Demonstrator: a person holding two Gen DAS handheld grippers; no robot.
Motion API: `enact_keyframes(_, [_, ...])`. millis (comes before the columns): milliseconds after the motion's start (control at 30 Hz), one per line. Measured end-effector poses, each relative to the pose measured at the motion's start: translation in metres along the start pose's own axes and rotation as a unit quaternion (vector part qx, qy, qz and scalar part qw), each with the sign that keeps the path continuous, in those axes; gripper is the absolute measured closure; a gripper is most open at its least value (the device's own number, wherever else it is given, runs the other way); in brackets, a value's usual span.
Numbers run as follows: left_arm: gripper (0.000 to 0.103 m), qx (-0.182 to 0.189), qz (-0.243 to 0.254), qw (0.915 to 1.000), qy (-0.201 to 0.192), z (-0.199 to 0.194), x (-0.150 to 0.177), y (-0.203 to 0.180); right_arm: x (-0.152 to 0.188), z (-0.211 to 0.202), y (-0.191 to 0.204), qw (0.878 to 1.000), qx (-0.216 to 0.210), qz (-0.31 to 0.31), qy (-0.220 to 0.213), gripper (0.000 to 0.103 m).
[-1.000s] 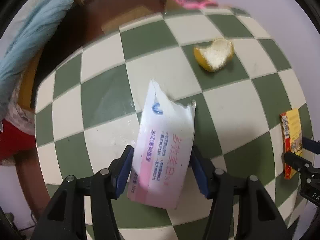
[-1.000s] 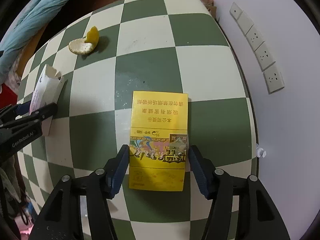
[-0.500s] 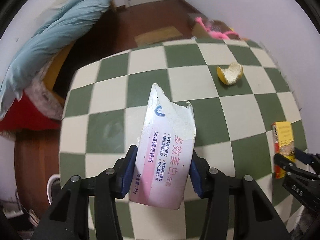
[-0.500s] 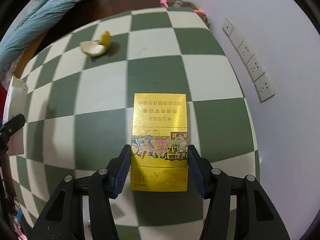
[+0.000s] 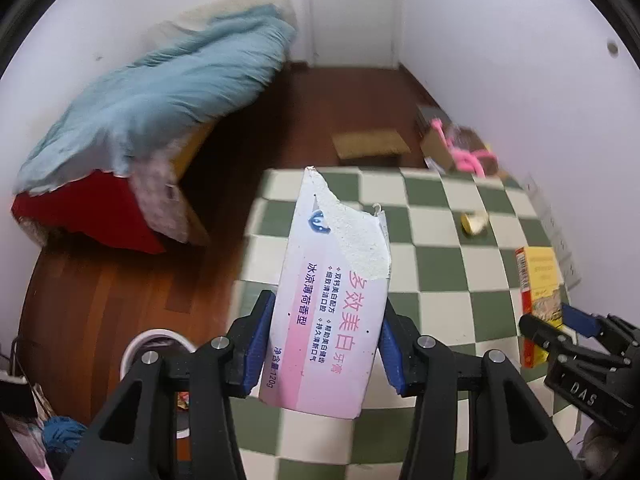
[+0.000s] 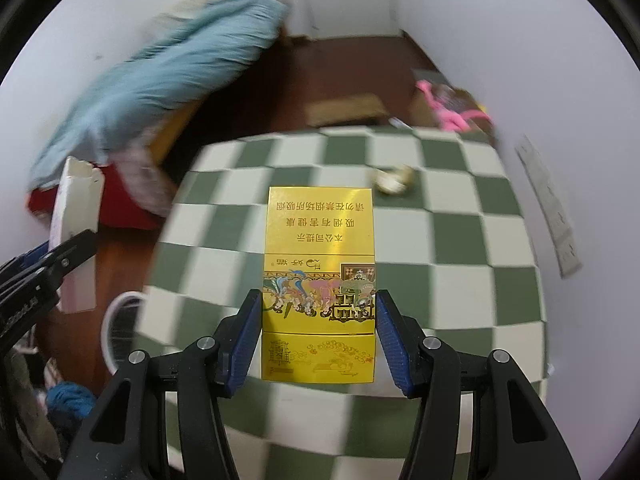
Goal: Collect trash
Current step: 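Carry the yellow box and white soap box over the bin and release both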
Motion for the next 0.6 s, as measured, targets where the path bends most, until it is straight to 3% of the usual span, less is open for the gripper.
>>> enact_keyframes(300, [0.058,-0.040,-0.057,0.9963,-0.050,-0.060,-0.017,0.116,-0.034,-0.026,0.142,0.993,-0.086,-0.072,-0.034,0.045])
enact_keyframes(467, [0.058,-0.061,-0.114,0.9905,-0.046,-0.069,-0.009,0.199,-0.034,0.003,0.225,0.986,-0.126,-0.109,-0.008,0.045])
enact_keyframes(600, [0.058,-0.066,-0.169,0.9833,-0.013,-0.051,0.009,0.267,-0.019,0.045,0.280,0.980,-0.145,-0.132,0.034,0.045])
Point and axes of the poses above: each gripper's, at about its wrist camera, not at the fingertips, and z roughly the way its jaws point, y to its left, x to its underside, the point moved 6 cm from there along z, roughly the way its jaws point, and after that the axes turned 12 degrees about -z, right-handed, at the moved point
